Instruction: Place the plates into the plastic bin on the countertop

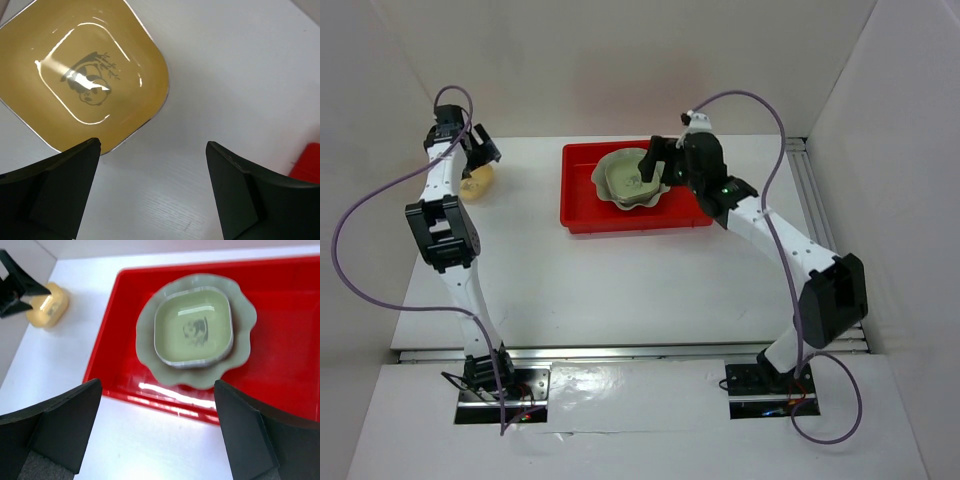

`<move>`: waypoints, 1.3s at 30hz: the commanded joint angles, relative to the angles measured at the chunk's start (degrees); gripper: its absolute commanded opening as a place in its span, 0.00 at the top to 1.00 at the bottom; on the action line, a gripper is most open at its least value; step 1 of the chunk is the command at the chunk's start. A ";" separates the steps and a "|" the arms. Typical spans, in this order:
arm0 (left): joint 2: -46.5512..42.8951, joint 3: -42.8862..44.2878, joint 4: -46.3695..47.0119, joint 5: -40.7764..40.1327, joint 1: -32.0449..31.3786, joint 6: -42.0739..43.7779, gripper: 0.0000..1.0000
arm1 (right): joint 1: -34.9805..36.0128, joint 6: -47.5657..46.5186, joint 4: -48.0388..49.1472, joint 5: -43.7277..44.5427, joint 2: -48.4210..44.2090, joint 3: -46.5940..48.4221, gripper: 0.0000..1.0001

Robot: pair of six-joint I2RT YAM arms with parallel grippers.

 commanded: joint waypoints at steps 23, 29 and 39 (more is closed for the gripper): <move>7.99 -4.73 3.40 -5.52 0.12 5.20 0.30 | -5.19 1.51 9.82 -5.23 -9.17 -17.88 0.00; 6.06 -5.54 2.61 -3.85 0.12 3.27 1.00 | -5.19 2.04 9.29 -3.48 -9.17 -16.65 0.00; -6.57 4.38 -2.32 3.17 -7.59 0.37 1.00 | -3.96 2.57 2.71 1.87 -11.53 -14.19 0.00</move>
